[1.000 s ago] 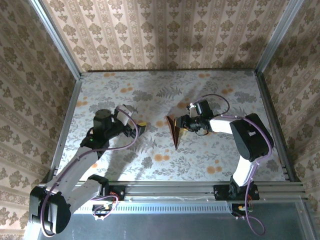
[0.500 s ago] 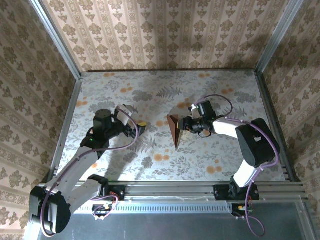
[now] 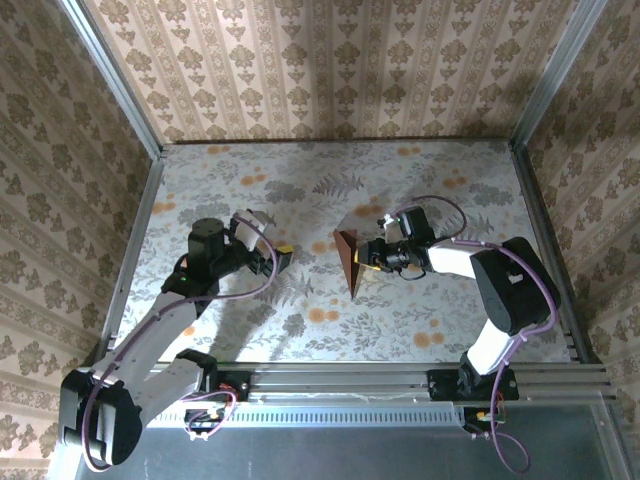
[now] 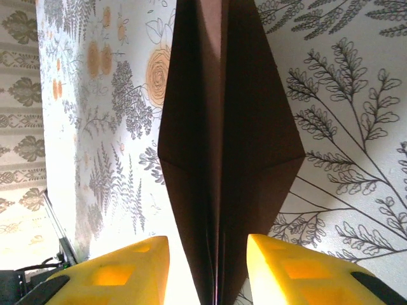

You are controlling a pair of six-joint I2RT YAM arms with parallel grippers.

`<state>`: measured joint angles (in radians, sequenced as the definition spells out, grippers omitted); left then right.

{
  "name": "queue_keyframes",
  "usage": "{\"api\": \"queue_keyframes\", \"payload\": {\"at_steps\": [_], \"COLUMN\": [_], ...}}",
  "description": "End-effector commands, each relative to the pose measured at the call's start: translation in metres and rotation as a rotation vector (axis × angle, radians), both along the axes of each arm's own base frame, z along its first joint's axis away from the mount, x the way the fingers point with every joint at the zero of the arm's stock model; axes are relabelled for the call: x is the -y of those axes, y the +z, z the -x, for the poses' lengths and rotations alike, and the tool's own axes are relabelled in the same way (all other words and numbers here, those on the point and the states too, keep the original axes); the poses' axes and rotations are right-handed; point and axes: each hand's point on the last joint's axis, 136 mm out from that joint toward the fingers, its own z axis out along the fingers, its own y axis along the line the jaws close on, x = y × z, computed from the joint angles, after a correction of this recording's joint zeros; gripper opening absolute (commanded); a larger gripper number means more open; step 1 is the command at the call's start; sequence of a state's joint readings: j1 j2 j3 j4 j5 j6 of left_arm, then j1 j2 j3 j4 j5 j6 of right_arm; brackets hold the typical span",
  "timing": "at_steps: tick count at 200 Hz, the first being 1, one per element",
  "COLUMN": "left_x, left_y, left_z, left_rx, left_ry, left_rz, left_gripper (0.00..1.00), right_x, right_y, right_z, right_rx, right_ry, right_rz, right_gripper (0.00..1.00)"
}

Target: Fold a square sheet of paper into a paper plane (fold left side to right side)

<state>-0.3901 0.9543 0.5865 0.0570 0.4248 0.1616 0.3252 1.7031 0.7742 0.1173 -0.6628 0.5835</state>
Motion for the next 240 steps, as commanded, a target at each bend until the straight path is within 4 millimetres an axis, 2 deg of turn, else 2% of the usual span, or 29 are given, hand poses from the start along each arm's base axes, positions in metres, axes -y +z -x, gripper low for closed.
{"api": "queue_keyframes", "payload": {"at_steps": [1, 54, 190, 240], "left_x": [0.001, 0.001, 0.002, 0.002], "left_y": [0.003, 0.002, 0.0, -0.001], "left_z": [0.0, 0.0, 0.001, 0.001], "left_rx": [0.01, 0.005, -0.007, -0.008], "left_ry": [-0.018, -0.019, -0.024, -0.023], "left_rz": [0.01, 0.008, 0.006, 0.003], "left_gripper": [1.0, 1.0, 1.0, 1.0], "right_x": [-0.007, -0.015, -0.034, -0.03], "right_y": [-0.005, -0.015, -0.024, -0.021], "right_z": [0.005, 0.006, 0.01, 0.01], "right_rx": [-0.026, -0.046, -0.055, -0.042], "right_ry": [0.02, 0.036, 0.079, 0.072], "right_rz": [-0.029, -0.024, 0.022, 0.105], "right_gripper": [0.38, 0.33, 0.26, 0.15]}}
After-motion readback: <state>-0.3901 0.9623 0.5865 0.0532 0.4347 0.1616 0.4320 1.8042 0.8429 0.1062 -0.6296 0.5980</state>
